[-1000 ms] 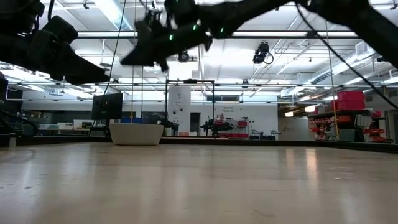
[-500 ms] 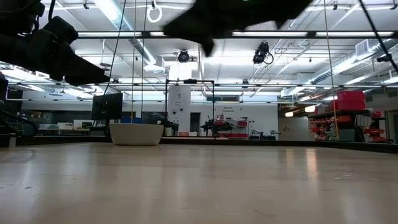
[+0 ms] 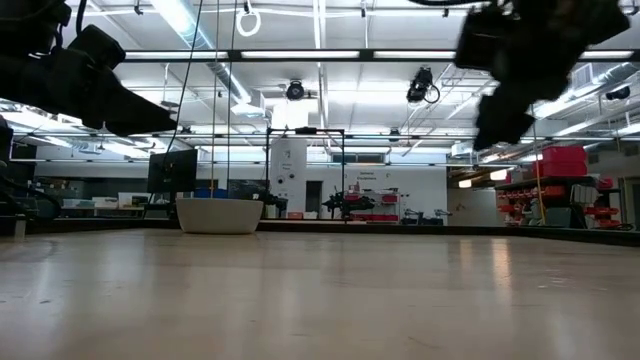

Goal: Nest bowls inside each other
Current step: Stack the yellow bowl into the blue bowl

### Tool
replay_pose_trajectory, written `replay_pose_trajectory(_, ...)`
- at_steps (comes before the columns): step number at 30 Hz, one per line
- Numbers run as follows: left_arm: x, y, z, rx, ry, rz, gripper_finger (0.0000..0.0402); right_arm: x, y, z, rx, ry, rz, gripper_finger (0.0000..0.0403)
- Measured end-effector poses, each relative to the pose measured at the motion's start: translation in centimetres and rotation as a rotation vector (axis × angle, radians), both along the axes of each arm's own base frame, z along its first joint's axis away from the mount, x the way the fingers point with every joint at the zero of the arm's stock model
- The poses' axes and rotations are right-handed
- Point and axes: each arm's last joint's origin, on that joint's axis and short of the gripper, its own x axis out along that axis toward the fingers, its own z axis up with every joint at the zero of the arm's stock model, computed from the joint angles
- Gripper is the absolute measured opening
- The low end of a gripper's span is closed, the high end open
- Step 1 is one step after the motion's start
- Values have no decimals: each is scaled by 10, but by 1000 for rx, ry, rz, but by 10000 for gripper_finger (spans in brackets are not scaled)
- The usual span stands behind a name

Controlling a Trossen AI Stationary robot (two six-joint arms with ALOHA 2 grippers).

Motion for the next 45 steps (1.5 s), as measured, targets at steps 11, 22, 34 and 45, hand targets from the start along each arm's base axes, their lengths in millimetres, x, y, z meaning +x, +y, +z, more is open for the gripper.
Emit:
replay_pose_trajectory(11,0,1,0,7,4,23,261,-36,48,6,201,162,-15,246)
replay_pose_trajectory(22,0,1,0,2,2,24,261,-74,89,0,205,230,-144,235)
replay_pose_trajectory(34,0,1,0,2,1,24,261,-82,101,-24,100,344,-216,240)
replay_pose_trajectory(45,0,1,0,1,-1,24,261,-74,110,-39,94,378,-211,217)
